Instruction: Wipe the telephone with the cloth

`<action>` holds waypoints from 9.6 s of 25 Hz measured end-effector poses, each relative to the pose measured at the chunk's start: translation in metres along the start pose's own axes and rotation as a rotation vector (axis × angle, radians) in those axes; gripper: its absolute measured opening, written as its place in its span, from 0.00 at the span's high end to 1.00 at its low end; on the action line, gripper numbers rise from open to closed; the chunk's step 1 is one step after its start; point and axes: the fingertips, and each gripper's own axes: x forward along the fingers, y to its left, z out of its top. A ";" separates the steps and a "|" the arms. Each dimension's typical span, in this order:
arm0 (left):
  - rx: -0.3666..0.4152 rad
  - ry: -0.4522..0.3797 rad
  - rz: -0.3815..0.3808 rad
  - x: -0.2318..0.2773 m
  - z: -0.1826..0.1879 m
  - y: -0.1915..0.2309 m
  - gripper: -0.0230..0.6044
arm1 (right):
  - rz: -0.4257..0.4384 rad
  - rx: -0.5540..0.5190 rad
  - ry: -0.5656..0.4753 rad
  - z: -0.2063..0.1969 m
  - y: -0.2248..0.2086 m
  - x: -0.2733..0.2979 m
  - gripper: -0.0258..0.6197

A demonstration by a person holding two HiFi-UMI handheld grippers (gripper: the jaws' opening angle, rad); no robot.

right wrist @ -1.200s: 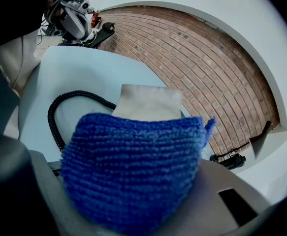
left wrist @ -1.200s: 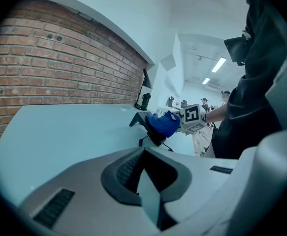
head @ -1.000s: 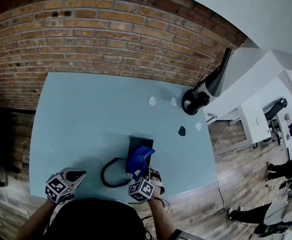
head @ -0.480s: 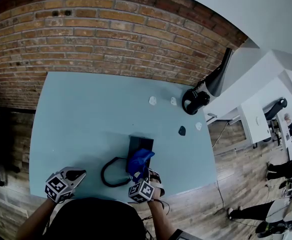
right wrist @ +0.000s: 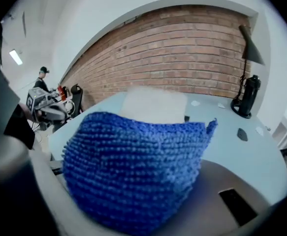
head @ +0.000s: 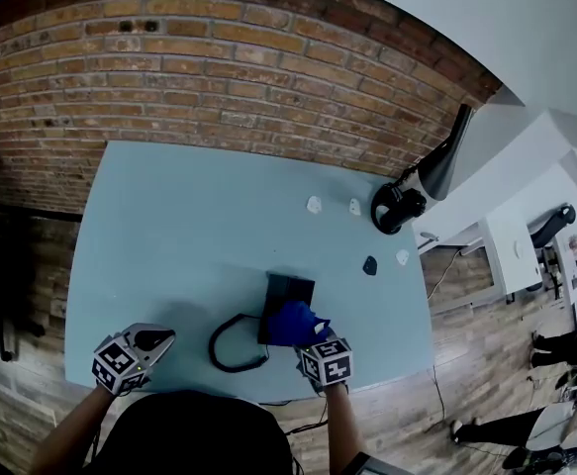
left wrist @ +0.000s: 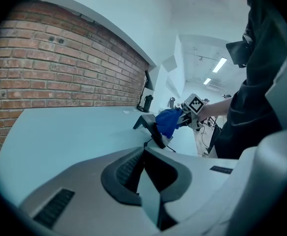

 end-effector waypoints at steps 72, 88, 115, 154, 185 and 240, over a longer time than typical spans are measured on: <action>-0.016 0.043 -0.054 0.009 -0.016 -0.019 0.93 | -0.275 -0.721 0.187 0.006 -0.016 0.036 0.82; -0.024 0.049 -0.055 0.009 -0.019 -0.018 0.93 | -0.263 -0.703 0.175 -0.009 -0.001 0.034 0.82; -0.037 0.066 -0.071 0.007 -0.028 -0.024 0.93 | -0.247 -0.640 0.168 -0.038 0.022 0.029 0.82; -0.070 0.057 -0.055 0.004 -0.023 -0.012 0.93 | -0.530 -0.540 0.112 0.071 -0.116 -0.043 0.77; -0.093 0.026 -0.035 0.003 -0.020 -0.002 0.93 | -0.309 -0.741 0.330 -0.008 -0.036 0.026 0.82; 0.006 -0.053 -0.080 0.005 0.027 -0.011 0.93 | 0.276 0.052 0.220 -0.051 0.090 0.025 0.78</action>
